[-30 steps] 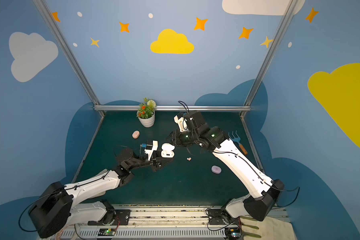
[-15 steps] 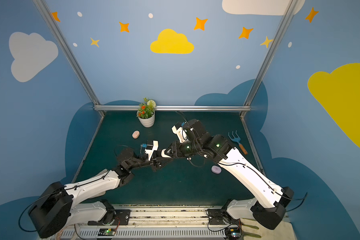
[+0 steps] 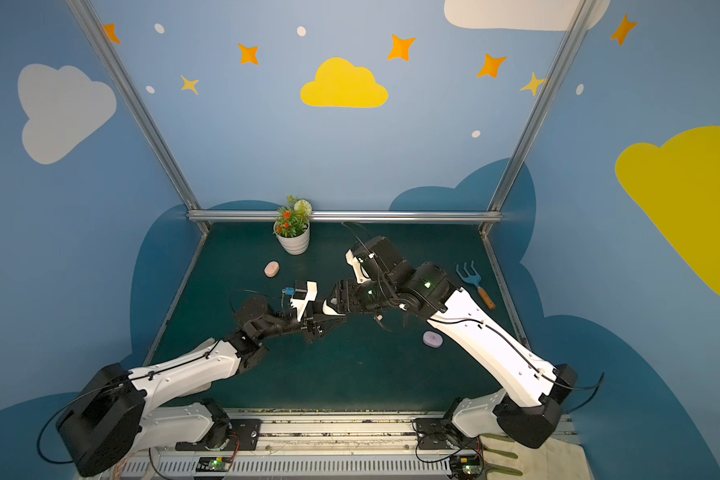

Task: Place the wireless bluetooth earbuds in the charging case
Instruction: 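Press the lid shut with the right gripper while the left gripper holds the case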

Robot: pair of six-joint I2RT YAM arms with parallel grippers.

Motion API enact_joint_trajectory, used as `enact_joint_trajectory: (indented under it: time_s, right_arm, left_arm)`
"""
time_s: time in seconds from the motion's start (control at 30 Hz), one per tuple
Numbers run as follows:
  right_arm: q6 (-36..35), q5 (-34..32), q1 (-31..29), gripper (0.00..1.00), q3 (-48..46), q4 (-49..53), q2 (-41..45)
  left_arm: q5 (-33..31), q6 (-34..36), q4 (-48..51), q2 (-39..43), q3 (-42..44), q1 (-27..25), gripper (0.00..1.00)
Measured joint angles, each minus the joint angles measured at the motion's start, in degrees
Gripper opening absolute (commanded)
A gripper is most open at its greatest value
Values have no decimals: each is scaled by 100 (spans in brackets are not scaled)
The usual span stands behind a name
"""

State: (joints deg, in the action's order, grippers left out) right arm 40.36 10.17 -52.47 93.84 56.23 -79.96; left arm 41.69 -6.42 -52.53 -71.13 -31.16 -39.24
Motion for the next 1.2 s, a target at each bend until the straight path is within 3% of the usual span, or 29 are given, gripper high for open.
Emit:
enact_joint_trajectory:
  time_s: [0.17, 0.4, 0.77, 0.87, 1.2]
  right_arm:
    - [98, -9, -61, 67, 0, -114, -247]
    - [195, -59, -76, 51, 2, -146, -256]
    - [190, -57, -85, 46, 2, -151, -256]
    - [192, -57, -90, 45, 0, -157, -256]
    - [186, -31, -90, 59, 0, -153, -264]
  left_arm:
    - [-11, 15, 11, 11, 2, -13, 20]
    - [-70, 42, 160, 66, 2, -15, 20]
    - [-87, 44, 214, 92, 2, -20, 22]
    - [-94, 44, 247, 118, 2, -20, 24]
    - [-101, 63, 273, 125, 2, -20, 23]
